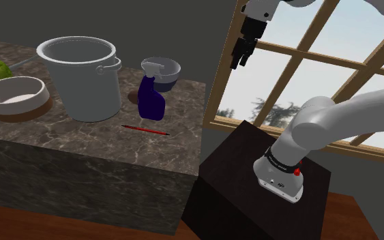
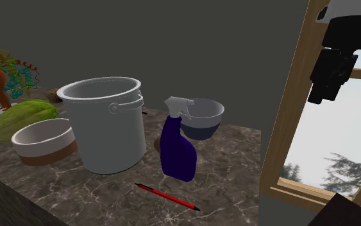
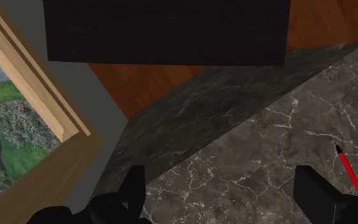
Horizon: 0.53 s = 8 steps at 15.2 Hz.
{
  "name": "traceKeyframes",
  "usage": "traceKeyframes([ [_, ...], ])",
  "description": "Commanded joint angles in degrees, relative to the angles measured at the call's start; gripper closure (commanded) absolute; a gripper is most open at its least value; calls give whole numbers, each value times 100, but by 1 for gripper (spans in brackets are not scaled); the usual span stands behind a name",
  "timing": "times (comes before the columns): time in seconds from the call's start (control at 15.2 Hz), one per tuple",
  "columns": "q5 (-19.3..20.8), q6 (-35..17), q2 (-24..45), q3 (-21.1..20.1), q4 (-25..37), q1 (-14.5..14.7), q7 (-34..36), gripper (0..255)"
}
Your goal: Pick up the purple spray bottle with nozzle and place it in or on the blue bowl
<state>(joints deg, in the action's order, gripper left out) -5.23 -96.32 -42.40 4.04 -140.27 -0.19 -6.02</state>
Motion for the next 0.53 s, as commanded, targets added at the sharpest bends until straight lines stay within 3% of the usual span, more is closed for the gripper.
traceKeyframes([
  [0.0, 0, 0, 0, 0, 0, 0, 0, 0],
  [0.46, -326, -1613, 534, -384, -397, 590, -443, 0],
])
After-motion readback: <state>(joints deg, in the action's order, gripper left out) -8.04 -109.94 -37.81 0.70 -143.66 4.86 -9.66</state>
